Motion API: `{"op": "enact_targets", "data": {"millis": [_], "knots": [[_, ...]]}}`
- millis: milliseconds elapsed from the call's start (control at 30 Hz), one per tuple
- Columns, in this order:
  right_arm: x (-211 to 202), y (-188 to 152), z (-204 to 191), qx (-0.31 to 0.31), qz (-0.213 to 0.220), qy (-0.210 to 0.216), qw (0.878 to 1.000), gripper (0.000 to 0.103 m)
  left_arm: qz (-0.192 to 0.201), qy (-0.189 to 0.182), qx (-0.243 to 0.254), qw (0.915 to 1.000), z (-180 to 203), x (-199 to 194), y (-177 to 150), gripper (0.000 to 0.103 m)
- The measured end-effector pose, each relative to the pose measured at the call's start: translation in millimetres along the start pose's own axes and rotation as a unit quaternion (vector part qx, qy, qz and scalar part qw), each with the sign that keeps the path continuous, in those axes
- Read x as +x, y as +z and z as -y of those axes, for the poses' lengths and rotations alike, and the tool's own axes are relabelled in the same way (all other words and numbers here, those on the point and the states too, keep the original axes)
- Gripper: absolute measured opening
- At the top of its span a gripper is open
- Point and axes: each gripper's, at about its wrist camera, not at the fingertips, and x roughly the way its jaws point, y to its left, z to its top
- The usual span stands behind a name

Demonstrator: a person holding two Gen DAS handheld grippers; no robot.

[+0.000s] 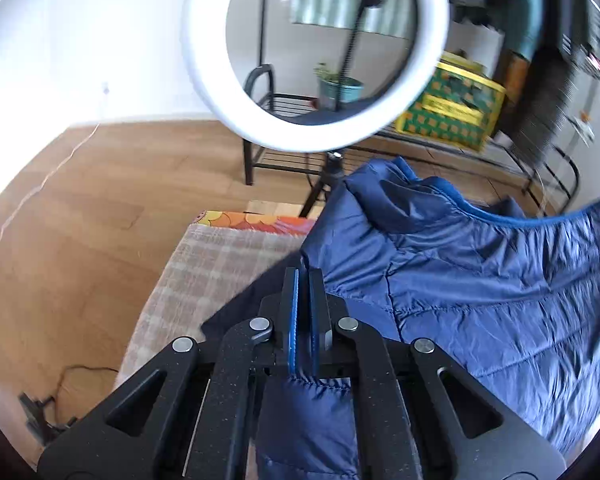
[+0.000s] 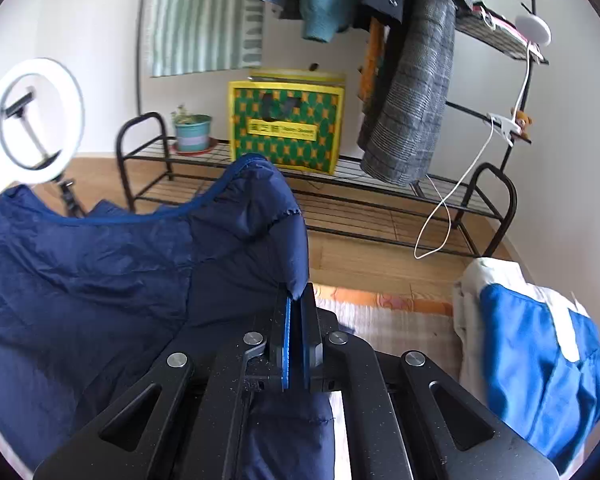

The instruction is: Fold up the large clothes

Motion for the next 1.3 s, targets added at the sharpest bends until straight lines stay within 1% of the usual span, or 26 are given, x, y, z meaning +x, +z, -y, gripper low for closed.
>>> {"op": "enact_targets", "data": {"millis": [33,67,133,167,267,333,400,433,500,533,600,667,700,733,800,867,933,967,1000,1067,1133,1167,1233,1267,1300], "knots": [[11.6,1.8,-1.4,0.0,-0.002,-0.009,1.0,0.002,0.0,0.005,-0.005,1.0,0.8,8.2,1.2,0.003],[25.9,2.1,-3.5,-0.002,-0.009,-0.018,1.0,0.002,-0.001,0.017,-0.003,0.9998,3.5,20.4,1.0,0.003],[47.1,0.2,-8.1,-0.005,-0.022,-0.032,0.999,0.002,-0.015,0.036,0.012,0.9992,8.6,39.2,-4.4,0.003],[59.9,-3.3,-10.6,-0.009,-0.035,-0.035,0.999,0.002,-0.023,0.052,0.026,0.9981,12.8,51.7,-8.6,0.003],[85.8,-15.0,-15.1,-0.022,-0.062,-0.045,0.997,0.002,-0.041,0.073,0.044,0.9955,16.4,73.6,-21.4,0.003],[96.0,-21.0,-14.3,-0.023,-0.078,-0.044,0.996,0.002,-0.055,0.077,0.039,0.9947,15.9,88.6,-27.3,0.006],[103.2,-22.2,-14.8,-0.023,-0.096,-0.04,0.994,0.003,-0.064,0.078,0.031,0.9944,12.8,94.5,-29.8,0.009],[105.8,-21.2,-15.6,-0.028,-0.11,-0.034,0.993,0.004,-0.063,0.079,0.031,0.9944,12.8,92.4,-29.7,0.009],[103.5,-17.6,-14.9,-0.037,-0.119,-0.042,0.991,0.009,-0.057,0.087,0.041,0.9937,14.8,83.3,-25.9,0.01],[97.6,-14.7,-13.4,-0.037,-0.119,-0.041,0.991,0.011,-0.049,0.092,0.052,0.9932,16.6,74.3,-23.4,0.01],[85.9,-12.4,-9.7,-0.032,-0.115,-0.047,0.992,0.012,-0.029,0.1,0.066,0.9924,19.9,54.8,-19.2,0.01],[70.6,-9.4,-9.0,-0.024,-0.103,-0.054,0.993,0.013,-0.008,0.082,0.068,0.9943,24.3,28.7,-15.1,0.016],[58.6,-5.9,-11.8,-0.02,-0.093,-0.039,0.995,0.013,-0.001,0.064,0.07,0.9955,30.4,13.1,-13.6,0.02],[52.3,-3.6,-15.1,-0.02,-0.087,-0.025,0.996,0.013,0.004,0.054,0.075,0.9957,36.1,4.9,-12.7,0.02],[35.1,3.4,-35.8,-0.024,-0.074,0.043,0.996,0.013,0.011,0.02,0.097,0.995,55.8,-8.9,-10.2,0.021],[27.8,7.8,-57.1,-0.026,-0.069,0.082,0.994,0.013,-0.01,-0.016,0.103,0.9945,73.9,-6.2,-8.1,0.022],[20.5,7.8,-84.3,-0.019,-0.067,0.141,0.988,0.013,-0.034,-0.059,0.084,0.9941,88.5,2.9,-7.4,0.022],[19.2,6.8,-95.7,-0.018,-0.069,0.172,0.982,0.013,-0.039,-0.078,0.08,0.993,96.7,6.6,-9.8,0.022],[17.9,3.8,-110.7,-0.028,-0.073,0.197,0.977,0.013,-0.039,-0.087,0.08,0.9922,105.9,11.4,-11.4,0.022],[17.5,-6.2,-140.7,-0.07,-0.075,0.196,0.975,0.014,-0.038,-0.088,0.101,0.9902,125.7,23.3,-15.2,0.022],[21.6,-23.3,-167.6,-0.117,-0.088,0.199,0.969,0.014,-0.044,-0.075,0.112,0.9899,138.4,39.4,-23.6,0.022],[25.6,-31.8,-176.2,-0.135,-0.096,0.196,0.967,0.014,-0.049,-0.066,0.117,0.9898,141.4,47.7,-27.9,0.022],[32.7,-44.3,-186.7,-0.161,-0.103,0.181,0.965,0.014,-0.05,-0.033,0.133,0.9894,143.5,66.9,-38.9,0.022],[36.4,-49.8,-189.6,-0.166,-0.107,0.178,0.964,0.014,-0.056,-0.024,0.133,0.9892,141.5,77.0,-43.6,0.022],[39.4,-53.6,-190.8,-0.168,-0.106,0.177,0.964,0.014,-0.068,-0.026,0.124,0.9896,137.7,85.4,-46.4,0.022]]}}
